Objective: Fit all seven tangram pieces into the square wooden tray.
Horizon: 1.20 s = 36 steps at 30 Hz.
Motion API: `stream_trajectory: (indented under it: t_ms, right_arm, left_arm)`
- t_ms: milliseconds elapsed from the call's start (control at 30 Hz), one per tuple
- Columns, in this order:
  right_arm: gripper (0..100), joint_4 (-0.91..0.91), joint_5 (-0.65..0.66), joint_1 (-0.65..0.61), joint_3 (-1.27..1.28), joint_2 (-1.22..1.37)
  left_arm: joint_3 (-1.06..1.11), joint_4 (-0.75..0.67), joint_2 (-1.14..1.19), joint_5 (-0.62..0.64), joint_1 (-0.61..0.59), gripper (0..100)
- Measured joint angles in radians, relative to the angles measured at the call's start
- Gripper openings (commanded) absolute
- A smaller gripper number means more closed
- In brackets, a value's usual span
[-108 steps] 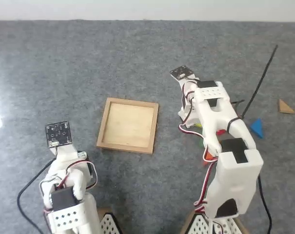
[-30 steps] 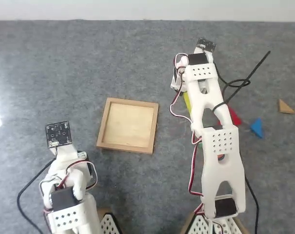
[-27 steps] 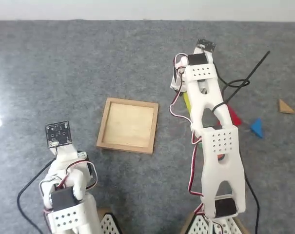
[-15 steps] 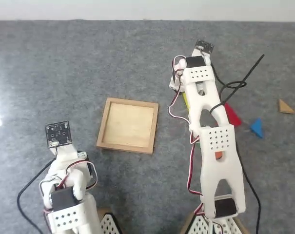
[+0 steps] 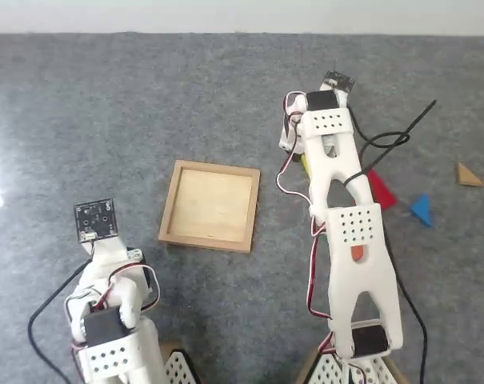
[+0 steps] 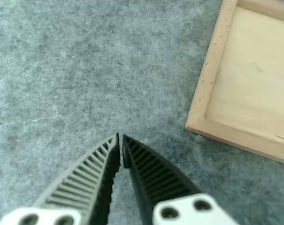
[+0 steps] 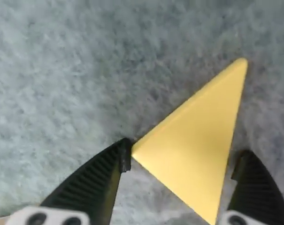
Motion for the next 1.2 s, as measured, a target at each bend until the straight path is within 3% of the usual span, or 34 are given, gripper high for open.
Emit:
stream_trajectory:
  t_ms: [200, 1067, 1200]
  right_arm:
    - [23.8, 0.018, 0.000, 0.008, -0.018, 0.009]
    - [23.4, 0.117, 0.086, 0.023, -0.077, 0.011]
    - [23.5, 0.118, 0.265, 0.021, -0.083, -0.011]
  left_arm:
    - [0.000, 0.000, 0.000, 0.000, 0.000, 1]
    - [0.000, 0.000, 0.000, 0.000, 0.000, 1]
    - [0.000, 0.000, 0.000, 0.000, 0.000, 1]
